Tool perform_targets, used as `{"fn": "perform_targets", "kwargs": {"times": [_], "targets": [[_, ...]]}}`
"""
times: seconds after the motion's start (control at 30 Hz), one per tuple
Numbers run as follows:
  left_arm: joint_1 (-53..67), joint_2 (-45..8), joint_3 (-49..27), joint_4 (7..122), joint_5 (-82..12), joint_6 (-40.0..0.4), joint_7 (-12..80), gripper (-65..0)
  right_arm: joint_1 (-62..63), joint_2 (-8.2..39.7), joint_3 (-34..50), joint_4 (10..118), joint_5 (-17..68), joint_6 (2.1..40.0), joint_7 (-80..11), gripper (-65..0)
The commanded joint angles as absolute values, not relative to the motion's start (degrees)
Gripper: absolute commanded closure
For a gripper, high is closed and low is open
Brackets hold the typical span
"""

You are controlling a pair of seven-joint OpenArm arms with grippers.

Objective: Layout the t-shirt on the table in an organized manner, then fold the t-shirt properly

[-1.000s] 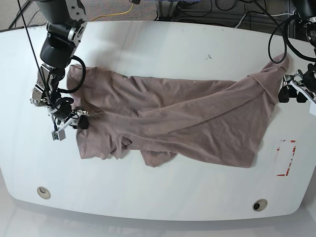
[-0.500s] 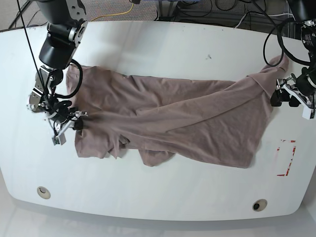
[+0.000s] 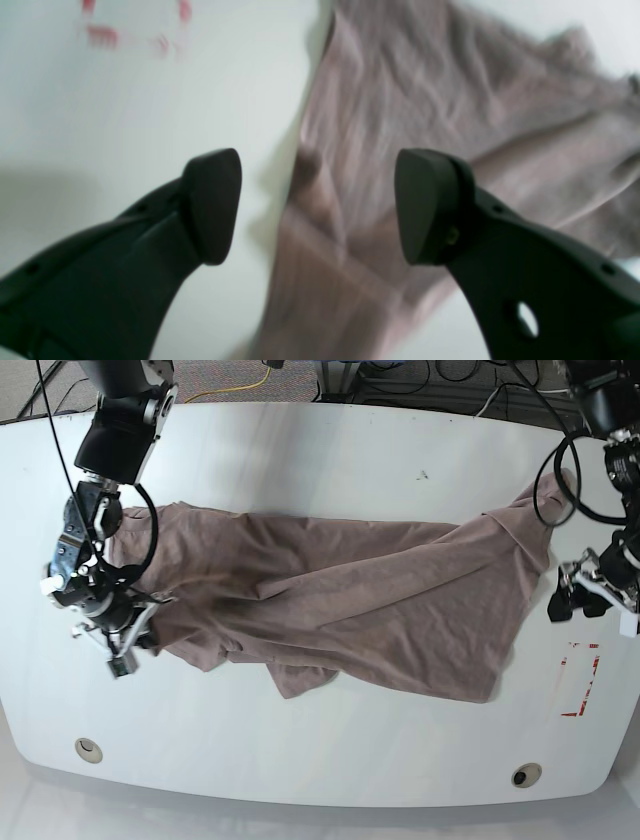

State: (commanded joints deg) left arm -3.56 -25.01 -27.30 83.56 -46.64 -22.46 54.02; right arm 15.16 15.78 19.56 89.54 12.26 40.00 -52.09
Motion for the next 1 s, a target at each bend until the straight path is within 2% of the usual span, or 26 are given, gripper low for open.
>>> {"fn": "perform_targets", "kwargs": {"times": [0.17,0.27,0.4,0.57,0.83,1.0], "targets": [[-6.55,-23.96,-24.31,78.90,-42.51,-22.46,54.02,-45.0,12.97,15.69,17.89,92.35,12.53,40.00,-52.09,-0.5],[-7.16,-23.60,-20.97,78.73,-38.37,-22.81,54.02,-45.0,12.18,14.55,17.54,93.67,12.09,40.00,-52.09,-0.5],[-5.93,-23.60,-18.86,81.10,-38.37,-22.99,54.20,-45.0,11.30,14.02,17.63,94.99,12.09,40.00,-52.18,-0.5],[-1.45,-23.69,-21.05,87.34,-39.43,-26.24,54.11,-45.0,10.15,14.20,17.63,97.45,12.09,40.00,-52.26,-0.5],[2.51,-24.13,-25.54,90.24,-39.16,-32.66,54.11,-44.9,8.31,14.02,17.63,106.77,12.18,40.00,-54.29,-0.5],[4.09,-26.07,-25.63,90.15,-39.16,-33.27,54.11,-44.7,8.13,14.29,17.80,112.57,12.09,40.00,-55.52,-0.5]]}}
